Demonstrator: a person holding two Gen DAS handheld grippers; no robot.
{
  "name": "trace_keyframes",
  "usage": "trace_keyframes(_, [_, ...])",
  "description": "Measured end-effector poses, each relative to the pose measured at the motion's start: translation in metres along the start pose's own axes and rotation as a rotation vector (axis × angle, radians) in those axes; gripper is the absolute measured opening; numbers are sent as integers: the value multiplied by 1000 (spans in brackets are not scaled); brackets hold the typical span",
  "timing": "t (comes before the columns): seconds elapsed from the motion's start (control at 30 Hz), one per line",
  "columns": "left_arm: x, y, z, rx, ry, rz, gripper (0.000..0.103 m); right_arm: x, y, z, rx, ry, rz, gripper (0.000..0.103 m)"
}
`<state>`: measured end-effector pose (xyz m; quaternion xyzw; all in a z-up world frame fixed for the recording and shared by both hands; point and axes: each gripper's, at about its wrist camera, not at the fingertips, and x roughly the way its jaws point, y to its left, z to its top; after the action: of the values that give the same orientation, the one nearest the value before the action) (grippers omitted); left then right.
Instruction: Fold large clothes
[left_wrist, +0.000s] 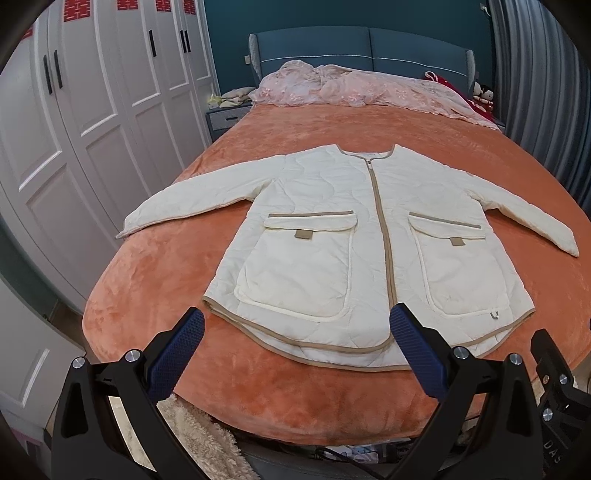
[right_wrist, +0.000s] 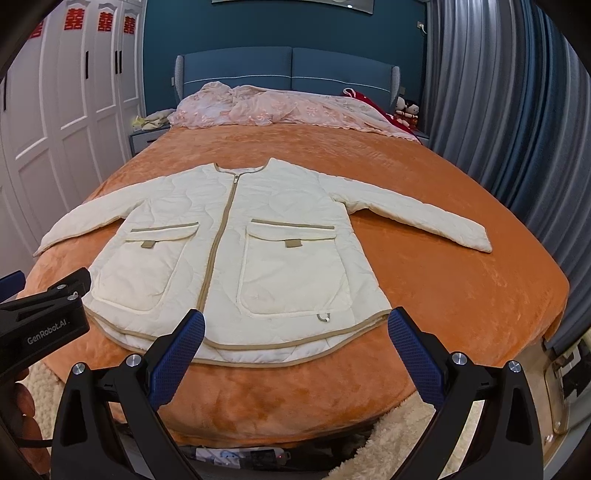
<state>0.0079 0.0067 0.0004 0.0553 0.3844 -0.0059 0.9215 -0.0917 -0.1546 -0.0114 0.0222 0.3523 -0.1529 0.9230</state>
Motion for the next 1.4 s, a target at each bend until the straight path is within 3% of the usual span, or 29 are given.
trace_keyframes(1.4, [3, 4, -1, -5, 3, 2, 98, 1, -1, 2, -1, -1, 1, 98])
